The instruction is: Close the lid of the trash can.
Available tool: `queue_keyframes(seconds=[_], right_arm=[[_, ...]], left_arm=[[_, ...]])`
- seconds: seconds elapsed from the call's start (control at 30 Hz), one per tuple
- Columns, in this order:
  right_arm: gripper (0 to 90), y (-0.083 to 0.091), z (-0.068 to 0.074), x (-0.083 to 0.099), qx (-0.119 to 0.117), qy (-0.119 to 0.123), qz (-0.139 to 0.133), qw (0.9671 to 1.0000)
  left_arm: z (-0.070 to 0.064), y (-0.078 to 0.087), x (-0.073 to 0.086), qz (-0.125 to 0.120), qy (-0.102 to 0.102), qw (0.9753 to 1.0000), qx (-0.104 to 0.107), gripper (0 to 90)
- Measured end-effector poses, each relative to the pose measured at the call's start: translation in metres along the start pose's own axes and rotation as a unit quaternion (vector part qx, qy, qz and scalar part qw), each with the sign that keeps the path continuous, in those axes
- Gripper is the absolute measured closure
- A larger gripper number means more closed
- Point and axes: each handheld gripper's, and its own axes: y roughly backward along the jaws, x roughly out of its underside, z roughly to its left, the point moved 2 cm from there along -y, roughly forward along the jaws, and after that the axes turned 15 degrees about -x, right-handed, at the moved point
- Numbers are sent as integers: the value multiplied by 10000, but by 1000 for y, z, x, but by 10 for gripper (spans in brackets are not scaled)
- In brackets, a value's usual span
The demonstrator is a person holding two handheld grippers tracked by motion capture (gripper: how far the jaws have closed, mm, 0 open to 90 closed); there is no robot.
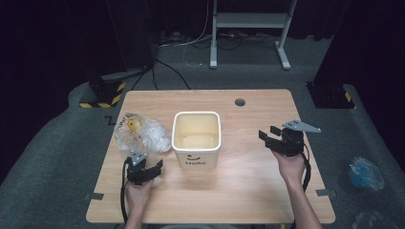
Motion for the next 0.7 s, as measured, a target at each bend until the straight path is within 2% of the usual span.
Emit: queue_keyframes(seconds=[0.7], right_arm=[[452, -1, -2, 29, -27, -128, 26, 9999]], left_arm=[[0, 0, 0, 3, 26, 10000, 26, 291]])
